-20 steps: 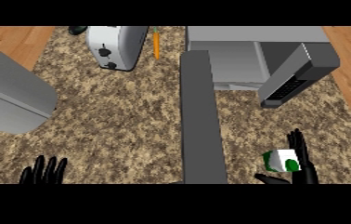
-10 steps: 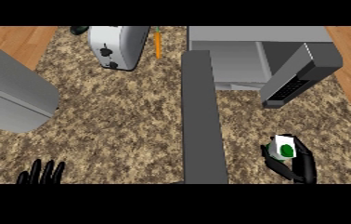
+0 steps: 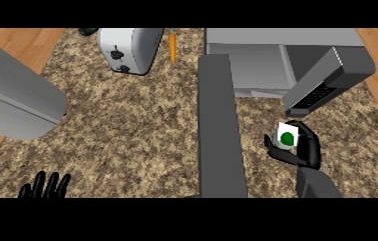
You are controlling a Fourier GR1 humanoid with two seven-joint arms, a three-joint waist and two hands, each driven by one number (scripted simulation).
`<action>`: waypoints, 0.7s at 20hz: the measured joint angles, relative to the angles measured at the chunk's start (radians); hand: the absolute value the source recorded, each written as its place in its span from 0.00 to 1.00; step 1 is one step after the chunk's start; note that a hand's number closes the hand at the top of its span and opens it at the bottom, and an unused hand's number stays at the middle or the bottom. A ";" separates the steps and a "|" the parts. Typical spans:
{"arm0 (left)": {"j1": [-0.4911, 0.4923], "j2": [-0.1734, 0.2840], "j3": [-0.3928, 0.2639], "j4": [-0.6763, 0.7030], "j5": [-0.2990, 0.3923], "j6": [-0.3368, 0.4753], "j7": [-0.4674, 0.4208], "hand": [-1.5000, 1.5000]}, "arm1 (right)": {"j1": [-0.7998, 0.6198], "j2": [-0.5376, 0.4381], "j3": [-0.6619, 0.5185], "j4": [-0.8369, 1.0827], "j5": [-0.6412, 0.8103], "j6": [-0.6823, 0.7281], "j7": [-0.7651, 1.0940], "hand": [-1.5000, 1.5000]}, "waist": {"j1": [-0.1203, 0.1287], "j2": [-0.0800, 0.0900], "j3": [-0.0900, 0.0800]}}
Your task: Pick up the milk, place it into the microwave and close the microwave
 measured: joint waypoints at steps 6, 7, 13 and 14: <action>-0.018 0.005 0.015 -0.011 0.024 -0.001 0.030 0.00 | -0.080 0.031 -0.009 0.055 -0.006 -0.013 -0.015 1.00 | -0.001 0.001 0.000; -0.038 0.000 0.013 -0.008 0.019 0.010 0.043 0.00 | -0.079 0.032 -0.006 0.051 -0.006 -0.011 -0.017 1.00 | -0.005 0.000 0.000; 0.004 -0.005 0.002 -0.011 0.009 -0.005 0.011 0.00 | -0.055 0.047 0.022 -0.021 -0.005 -0.015 -0.008 1.00 | -0.015 -0.005 -0.001; 0.019 -0.002 0.006 -0.020 0.012 -0.009 0.006 0.00 | -0.041 0.052 0.033 -0.051 -0.004 -0.017 -0.001 1.00 | -0.017 -0.006 -0.001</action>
